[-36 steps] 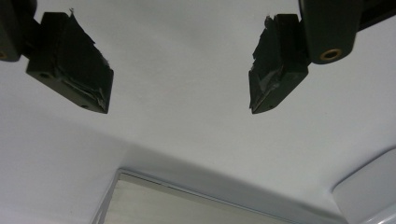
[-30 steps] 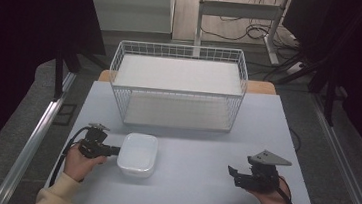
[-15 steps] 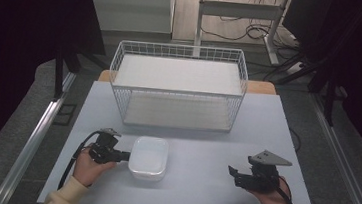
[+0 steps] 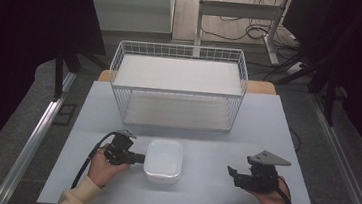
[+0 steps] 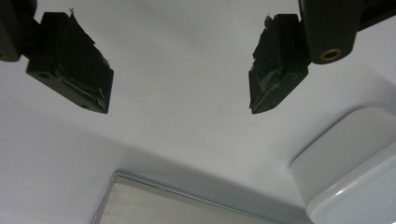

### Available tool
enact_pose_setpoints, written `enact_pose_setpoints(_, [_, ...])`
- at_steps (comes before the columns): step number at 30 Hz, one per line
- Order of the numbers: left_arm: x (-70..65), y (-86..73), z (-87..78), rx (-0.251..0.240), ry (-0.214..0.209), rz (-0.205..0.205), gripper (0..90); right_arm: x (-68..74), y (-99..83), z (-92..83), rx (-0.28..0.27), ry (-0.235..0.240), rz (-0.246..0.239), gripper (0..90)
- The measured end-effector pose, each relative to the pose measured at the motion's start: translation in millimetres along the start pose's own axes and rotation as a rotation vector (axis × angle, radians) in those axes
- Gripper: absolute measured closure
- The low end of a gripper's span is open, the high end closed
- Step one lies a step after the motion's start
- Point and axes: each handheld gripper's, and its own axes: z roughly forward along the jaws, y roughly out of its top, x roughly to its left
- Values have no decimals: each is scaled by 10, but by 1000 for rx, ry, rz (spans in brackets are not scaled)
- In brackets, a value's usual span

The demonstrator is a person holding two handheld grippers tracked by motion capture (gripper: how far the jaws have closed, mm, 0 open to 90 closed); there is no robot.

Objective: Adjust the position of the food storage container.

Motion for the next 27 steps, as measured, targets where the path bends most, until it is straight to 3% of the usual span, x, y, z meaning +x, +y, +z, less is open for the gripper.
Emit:
enact_pose_setpoints(12, [-85, 87, 132, 6, -28, 11, 896, 4, 1, -2, -2, 1, -4, 221])
enact_pose_setpoints(17, [-81, 62, 47, -28, -3, 16, 896, 8, 2, -10, -6, 0, -3, 221])
enact_pose_setpoints(19, [-84, 17, -62, -72, 9, 7, 893, 16, 7, -20, -13, 1, 0, 222])
enact_pose_setpoints(21, [-69, -43, -178, -113, 19, 2, 843, 31, 16, -34, -23, 7, 4, 222])
enact_pose_setpoints(24, [-74, -152, -355, -182, 53, -25, 663, 75, 36, -53, -41, 17, 9, 223])
enact_pose_setpoints(27, [-79, -195, -488, -222, 61, -44, 517, 124, 56, -51, -51, 35, 11, 223])
